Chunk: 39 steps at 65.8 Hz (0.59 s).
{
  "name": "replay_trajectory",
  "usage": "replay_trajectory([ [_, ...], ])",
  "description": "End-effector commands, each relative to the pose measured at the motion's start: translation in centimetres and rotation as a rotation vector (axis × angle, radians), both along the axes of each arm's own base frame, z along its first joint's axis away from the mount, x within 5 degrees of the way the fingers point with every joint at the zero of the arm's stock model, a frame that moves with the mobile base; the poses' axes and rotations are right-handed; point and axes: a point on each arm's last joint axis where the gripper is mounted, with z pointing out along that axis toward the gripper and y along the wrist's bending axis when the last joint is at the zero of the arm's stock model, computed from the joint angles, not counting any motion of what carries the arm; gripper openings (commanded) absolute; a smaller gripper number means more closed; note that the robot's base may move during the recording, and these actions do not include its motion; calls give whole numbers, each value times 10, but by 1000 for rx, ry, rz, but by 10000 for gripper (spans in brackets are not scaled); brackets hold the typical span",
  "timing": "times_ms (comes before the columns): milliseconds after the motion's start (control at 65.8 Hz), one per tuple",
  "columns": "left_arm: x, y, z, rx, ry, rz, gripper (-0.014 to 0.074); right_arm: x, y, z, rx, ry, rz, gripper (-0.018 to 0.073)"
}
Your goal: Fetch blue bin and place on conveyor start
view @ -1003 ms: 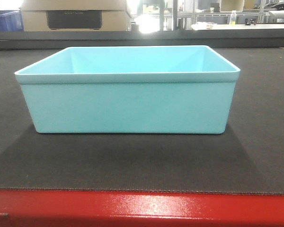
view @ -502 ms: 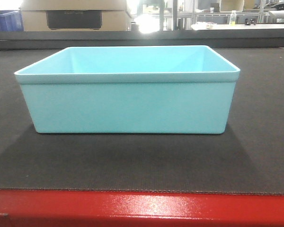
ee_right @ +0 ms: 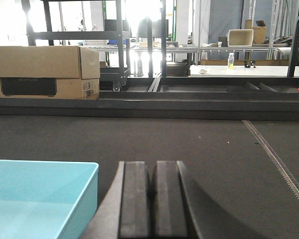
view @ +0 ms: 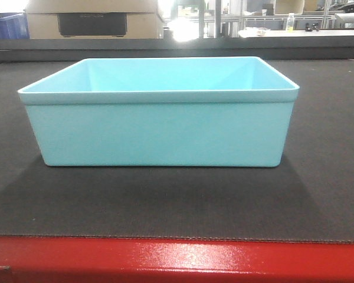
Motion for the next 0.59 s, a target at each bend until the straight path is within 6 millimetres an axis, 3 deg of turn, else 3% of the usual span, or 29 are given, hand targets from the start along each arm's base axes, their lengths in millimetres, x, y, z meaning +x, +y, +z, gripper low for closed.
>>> replay_trajectory([
  [0,-1,0,2,-6,-26,3,-111,-1,-1,2,-32,-28,-12,-162],
  [213,-1,0,2,-6,-26,3,-111,-5,-3,-17,0,17,-52,-162],
  [578,-1,0,2,-6,-26,3,-111,-14,-7,-110,9,31,-131,-162],
])
